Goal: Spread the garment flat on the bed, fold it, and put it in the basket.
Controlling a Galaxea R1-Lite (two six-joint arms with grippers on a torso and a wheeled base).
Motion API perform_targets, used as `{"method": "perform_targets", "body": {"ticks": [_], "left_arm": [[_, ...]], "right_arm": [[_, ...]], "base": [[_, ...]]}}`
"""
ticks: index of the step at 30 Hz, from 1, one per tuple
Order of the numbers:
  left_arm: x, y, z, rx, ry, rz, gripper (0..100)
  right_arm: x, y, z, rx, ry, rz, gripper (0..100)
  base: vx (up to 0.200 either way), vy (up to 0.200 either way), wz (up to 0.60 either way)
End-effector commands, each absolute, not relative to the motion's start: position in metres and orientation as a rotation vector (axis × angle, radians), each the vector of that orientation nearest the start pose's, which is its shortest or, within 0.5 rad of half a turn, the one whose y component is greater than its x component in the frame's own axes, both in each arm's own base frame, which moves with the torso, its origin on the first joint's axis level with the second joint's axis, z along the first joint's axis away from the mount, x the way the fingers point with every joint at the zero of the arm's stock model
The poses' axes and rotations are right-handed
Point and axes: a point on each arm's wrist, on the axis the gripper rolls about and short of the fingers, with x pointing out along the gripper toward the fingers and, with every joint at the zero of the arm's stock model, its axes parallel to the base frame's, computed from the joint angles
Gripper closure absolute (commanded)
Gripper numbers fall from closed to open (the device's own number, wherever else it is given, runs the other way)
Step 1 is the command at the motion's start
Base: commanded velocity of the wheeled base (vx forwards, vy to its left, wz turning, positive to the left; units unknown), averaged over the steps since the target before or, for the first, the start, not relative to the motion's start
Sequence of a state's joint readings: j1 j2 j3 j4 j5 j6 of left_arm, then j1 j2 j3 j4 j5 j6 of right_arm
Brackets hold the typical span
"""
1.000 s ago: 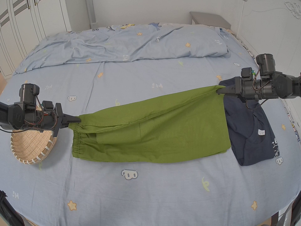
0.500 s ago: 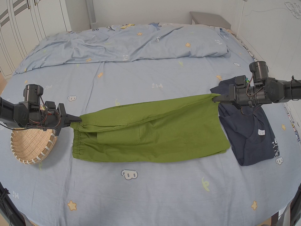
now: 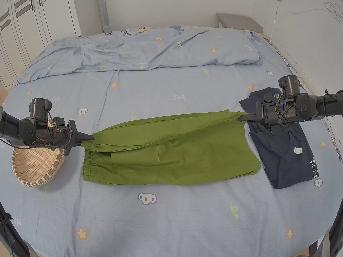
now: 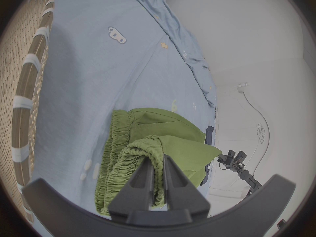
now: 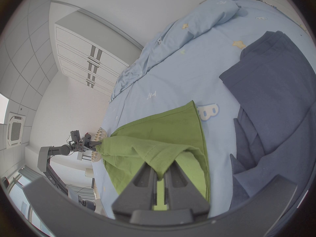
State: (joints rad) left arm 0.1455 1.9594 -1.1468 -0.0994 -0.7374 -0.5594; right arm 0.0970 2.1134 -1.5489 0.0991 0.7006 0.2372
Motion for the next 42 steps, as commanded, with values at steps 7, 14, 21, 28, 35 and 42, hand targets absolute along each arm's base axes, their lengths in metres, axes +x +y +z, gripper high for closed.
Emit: {"method": "perform_targets", "body": {"ticks": [7, 14, 21, 28, 35, 42], "left_arm": [[0.362, 0.037, 0.137, -0.831, 0.81, -0.365, 0], [0.362, 0.034, 0.14, -0.826, 0.806, -0.377, 0], [0.357, 0.017, 0.148, -0.816, 0.818, -0.42, 0], [0.363, 0.007, 0.154, -0.82, 0.79, -0.45, 0], [0.387, 0.015, 0.151, -0.948, 0.603, -0.377, 0], [0.401, 0.015, 0.132, -0.996, 0.483, -0.283, 0]], "right_arm": [[0.419, 0.062, 0.156, 0.421, 0.771, 0.703, 0], [0.42, 0.07, 0.15, 0.416, 0.789, 0.717, 0], [0.42, 0.07, 0.15, 0.415, 0.788, 0.719, 0], [0.419, 0.07, 0.148, 0.416, 0.794, 0.716, 0], [0.419, 0.07, 0.148, 0.417, 0.795, 0.715, 0], [0.418, 0.07, 0.15, 0.415, 0.792, 0.715, 0]], "base": [[0.0, 0.0, 0.0], [0.0, 0.0, 0.0], [0.0, 0.0, 0.0], [0.0, 0.0, 0.0], [0.0, 0.0, 0.0], [0.0, 0.0, 0.0]]}}
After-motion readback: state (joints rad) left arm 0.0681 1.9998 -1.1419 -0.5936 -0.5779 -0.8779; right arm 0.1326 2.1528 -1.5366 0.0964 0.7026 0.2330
